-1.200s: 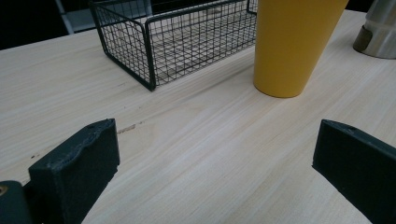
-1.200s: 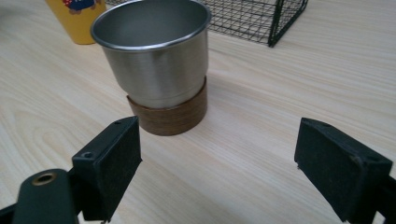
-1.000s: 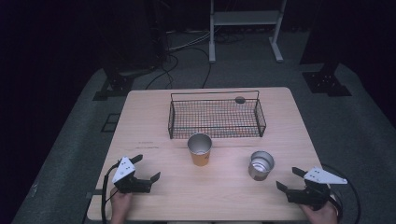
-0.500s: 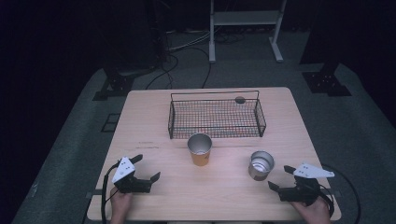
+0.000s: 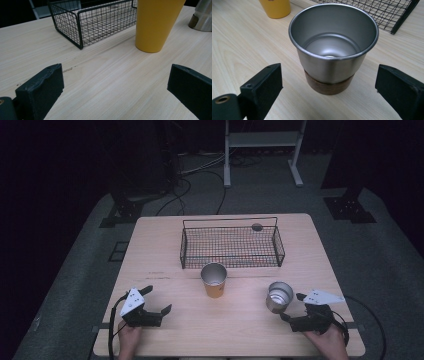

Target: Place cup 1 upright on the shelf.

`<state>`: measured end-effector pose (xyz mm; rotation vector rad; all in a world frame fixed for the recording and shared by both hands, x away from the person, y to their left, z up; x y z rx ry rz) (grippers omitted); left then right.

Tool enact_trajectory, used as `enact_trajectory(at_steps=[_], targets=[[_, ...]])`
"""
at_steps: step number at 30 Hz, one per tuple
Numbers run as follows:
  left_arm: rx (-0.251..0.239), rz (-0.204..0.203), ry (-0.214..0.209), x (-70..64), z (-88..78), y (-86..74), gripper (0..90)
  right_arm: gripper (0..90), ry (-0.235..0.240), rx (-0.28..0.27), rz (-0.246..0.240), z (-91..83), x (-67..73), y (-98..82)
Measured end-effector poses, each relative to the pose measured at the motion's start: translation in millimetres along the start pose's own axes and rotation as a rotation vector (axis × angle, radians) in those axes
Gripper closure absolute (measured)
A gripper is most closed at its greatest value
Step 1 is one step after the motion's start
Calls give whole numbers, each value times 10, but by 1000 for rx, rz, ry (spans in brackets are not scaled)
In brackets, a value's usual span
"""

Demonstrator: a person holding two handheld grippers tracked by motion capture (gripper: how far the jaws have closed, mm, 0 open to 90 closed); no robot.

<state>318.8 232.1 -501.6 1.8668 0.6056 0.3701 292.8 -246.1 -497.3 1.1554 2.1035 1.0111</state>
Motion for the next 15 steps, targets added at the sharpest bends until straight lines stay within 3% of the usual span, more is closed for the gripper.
enact_trajectory(at_steps=[15], targets=[[-1,2,-1,-1,1,1,0,33,-17,47,-14,143,7,139]])
Point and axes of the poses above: each handheld gripper's, and its own axes: z roughly forward along the jaws, y roughly out of its top, x roughly to its left, the point moved 5 cm from there along z, roughly forward along the jaws, and after that the axes turned 13 degrees about -y, right-handed, at the moved point
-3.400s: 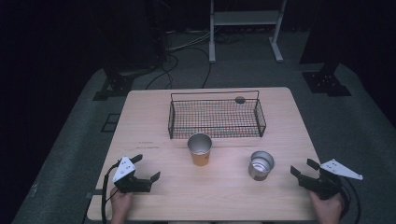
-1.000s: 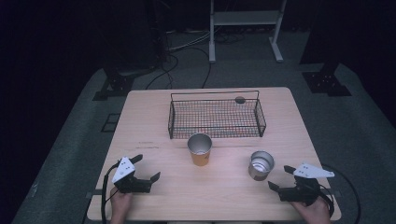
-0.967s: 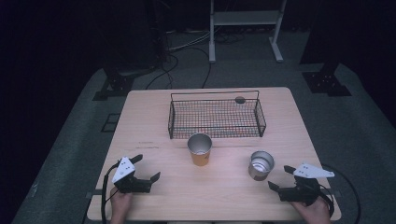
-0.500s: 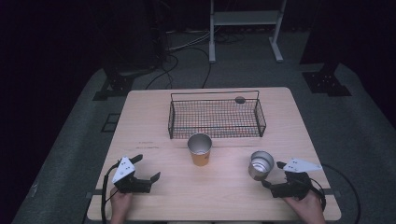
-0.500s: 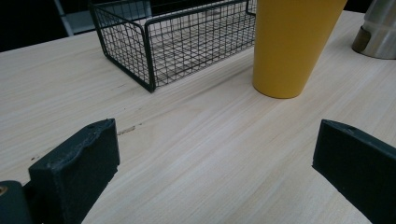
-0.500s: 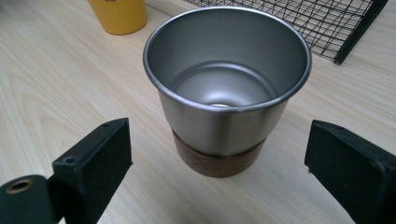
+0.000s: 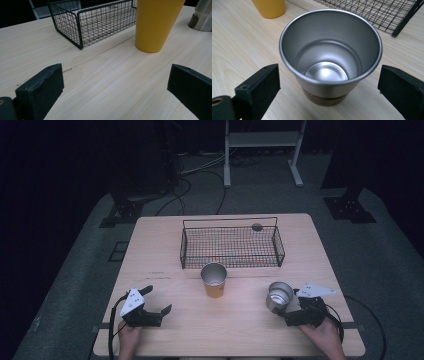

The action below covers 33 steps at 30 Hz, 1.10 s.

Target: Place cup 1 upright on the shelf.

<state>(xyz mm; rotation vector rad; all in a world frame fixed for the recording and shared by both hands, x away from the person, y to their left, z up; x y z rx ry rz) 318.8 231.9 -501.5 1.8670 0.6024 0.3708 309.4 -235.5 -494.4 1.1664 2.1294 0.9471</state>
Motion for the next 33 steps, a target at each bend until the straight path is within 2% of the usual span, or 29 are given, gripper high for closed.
enact_trajectory(at_steps=[10,17,18,26,33], targets=[[0,1,0,0,0,0,0,45,4,24,-20,124,34,59],[0,2,0,0,0,0,0,60,-6,27,-38,142,43,124],[-1,2,-1,-1,0,1,0,126,-3,30,-41,139,42,137],[-1,2,-1,-2,0,1,0,170,6,45,-51,146,35,149],[-1,3,-1,-2,-1,1,0,175,6,49,-47,144,34,148]])
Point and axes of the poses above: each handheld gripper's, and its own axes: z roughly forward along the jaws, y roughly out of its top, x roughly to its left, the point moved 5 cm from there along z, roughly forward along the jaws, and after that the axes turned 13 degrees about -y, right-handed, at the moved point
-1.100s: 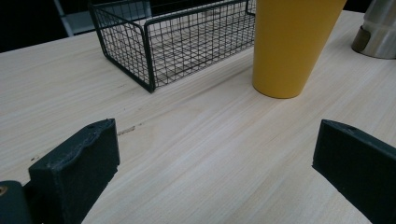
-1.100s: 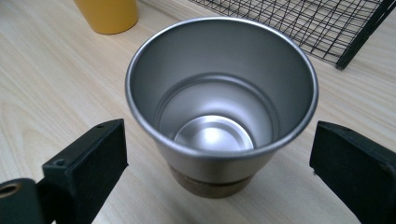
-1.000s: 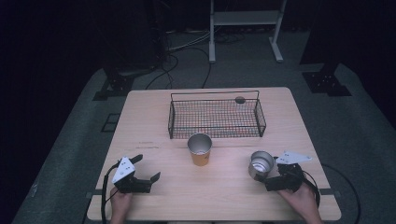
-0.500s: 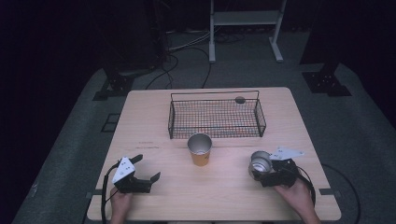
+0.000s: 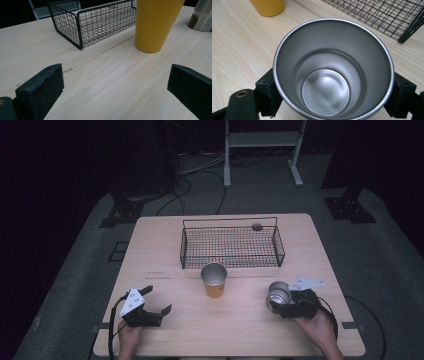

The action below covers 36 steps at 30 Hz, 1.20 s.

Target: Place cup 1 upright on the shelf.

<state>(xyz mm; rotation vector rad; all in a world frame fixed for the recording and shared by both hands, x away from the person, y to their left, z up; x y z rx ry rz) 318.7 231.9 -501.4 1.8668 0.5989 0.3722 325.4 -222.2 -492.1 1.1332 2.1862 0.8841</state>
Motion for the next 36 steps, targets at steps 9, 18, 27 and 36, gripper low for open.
enact_trajectory(at_steps=[9,18,27,36], targets=[[0,0,0,0,-1,-1,0,177,23,5,30,-35,-31,5],[-2,-1,0,-1,-3,-1,0,177,37,-12,10,-155,-50,187],[-3,-2,0,1,-4,0,0,177,69,-3,6,-164,-99,402],[-3,-1,0,-1,-4,0,0,177,86,-13,5,-201,-136,550]])
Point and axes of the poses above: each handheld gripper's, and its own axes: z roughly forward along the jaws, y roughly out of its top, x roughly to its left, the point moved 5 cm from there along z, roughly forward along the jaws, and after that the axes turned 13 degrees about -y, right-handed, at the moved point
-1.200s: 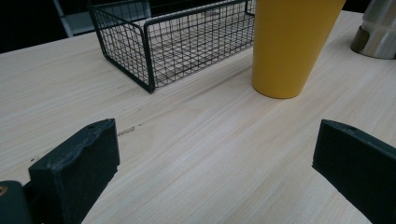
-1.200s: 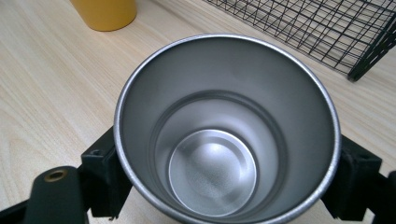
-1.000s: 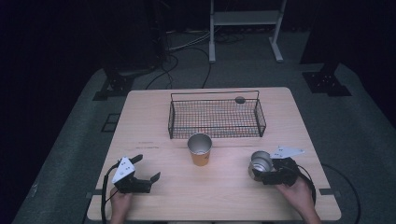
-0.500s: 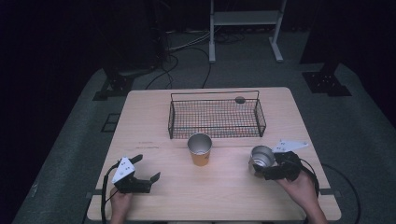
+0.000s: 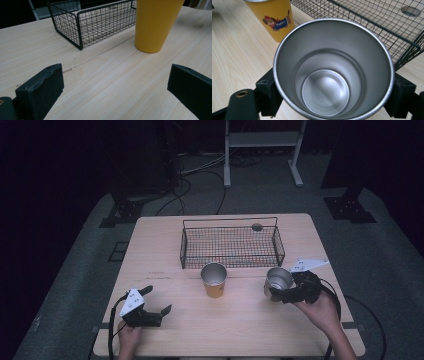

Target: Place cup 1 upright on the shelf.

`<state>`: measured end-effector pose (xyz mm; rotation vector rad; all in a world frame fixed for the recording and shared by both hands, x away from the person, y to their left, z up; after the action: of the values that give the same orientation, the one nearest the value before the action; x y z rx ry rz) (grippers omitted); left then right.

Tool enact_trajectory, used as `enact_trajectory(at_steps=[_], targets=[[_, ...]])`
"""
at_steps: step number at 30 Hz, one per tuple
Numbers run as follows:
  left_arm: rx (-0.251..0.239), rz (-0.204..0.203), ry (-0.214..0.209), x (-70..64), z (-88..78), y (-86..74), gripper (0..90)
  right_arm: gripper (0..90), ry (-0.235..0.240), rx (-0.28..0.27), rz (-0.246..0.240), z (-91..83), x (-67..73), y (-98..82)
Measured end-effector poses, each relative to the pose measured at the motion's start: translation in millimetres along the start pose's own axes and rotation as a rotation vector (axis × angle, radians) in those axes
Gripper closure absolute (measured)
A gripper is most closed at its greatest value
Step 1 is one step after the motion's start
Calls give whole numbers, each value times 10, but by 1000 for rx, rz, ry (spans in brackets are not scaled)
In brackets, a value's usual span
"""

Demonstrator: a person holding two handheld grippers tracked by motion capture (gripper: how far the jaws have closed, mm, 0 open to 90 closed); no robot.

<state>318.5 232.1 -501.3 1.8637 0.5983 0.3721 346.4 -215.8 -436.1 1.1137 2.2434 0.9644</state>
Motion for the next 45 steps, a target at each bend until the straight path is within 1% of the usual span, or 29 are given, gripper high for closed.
enact_trajectory(at_steps=[5,9,10,11,16,19,20,25,30,36,37,41,44,45], targets=[[0,1,0,-1,0,0,0,177,5,-3,-6,-24,-31,101],[0,0,0,0,0,0,0,177,9,-4,-13,-29,-40,141],[1,1,0,0,-1,0,0,177,10,0,-8,-33,-39,154],[1,1,0,-1,0,0,0,177,11,2,-16,-30,-47,176],[1,1,0,-1,0,0,0,177,14,9,-23,-23,-54,237],[1,1,0,-1,0,-1,0,177,18,7,-33,-25,-63,305],[1,0,-1,-1,-1,-1,0,177,18,7,-33,-25,-63,305],[1,0,-1,-2,-4,-2,0,177,21,4,-28,-46,-91,416],[-2,-1,-2,-1,-2,-1,0,177,24,7,-38,-43,-103,459],[-5,-3,-2,-3,0,0,0,177,34,9,-36,-20,-118,524],[-6,-3,-2,-2,0,-1,0,177,35,16,-36,-16,-126,551],[-5,-2,-2,-2,-2,-1,0,177,33,11,-37,-4,-145,595],[-4,-1,-3,-3,-3,-1,0,177,28,17,-29,10,-165,631],[-5,-1,-2,-2,-3,-1,0,177,25,18,-34,20,-183,654]])
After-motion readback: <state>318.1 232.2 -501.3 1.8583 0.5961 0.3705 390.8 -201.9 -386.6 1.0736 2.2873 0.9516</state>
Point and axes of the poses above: each handheld gripper's, and its own axes: z roughly forward along the jaws, y roughly out of its top, x roughly to its left, the point moved 5 cm from there along z, roughly forward along the jaws, and after that the axes turned 13 degrees about -y, right-handed, at the moved point
